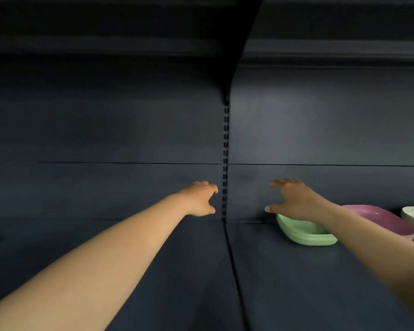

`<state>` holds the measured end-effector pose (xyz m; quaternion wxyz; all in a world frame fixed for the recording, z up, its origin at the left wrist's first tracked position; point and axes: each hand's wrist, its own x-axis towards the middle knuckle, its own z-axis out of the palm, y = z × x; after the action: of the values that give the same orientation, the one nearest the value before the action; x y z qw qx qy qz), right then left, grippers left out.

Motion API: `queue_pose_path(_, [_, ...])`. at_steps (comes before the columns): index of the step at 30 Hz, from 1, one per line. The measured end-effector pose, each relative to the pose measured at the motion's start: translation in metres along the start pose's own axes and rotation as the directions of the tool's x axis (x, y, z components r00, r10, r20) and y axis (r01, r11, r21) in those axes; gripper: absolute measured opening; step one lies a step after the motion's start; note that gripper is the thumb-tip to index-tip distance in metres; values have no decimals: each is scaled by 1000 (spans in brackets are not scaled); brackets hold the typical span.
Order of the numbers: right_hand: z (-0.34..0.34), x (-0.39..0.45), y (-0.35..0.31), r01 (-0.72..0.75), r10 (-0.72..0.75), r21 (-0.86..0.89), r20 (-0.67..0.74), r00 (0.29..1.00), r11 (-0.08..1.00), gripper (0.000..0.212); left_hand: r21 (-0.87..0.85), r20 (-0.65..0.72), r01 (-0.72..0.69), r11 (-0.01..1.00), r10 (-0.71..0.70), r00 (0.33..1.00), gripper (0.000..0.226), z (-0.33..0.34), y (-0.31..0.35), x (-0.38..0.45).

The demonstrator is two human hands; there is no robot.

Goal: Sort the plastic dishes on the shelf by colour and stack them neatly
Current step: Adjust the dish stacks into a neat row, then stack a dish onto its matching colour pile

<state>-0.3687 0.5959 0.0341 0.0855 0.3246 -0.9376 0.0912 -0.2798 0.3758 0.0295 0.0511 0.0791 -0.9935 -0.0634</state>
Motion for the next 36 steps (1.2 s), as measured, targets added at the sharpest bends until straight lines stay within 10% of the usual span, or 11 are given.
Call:
queue_pose_path(19, [47, -44, -436, 247, -253, 70, 99, 962, 966, 75, 110, -83, 294, 949, -286, 955, 58, -67, -360, -306])
queue_pose_path(36, [159, 74, -660, 213, -343, 435, 244, 907, 875, 78, -183, 21, 420, 889, -424, 905, 72, -41, -593, -285])
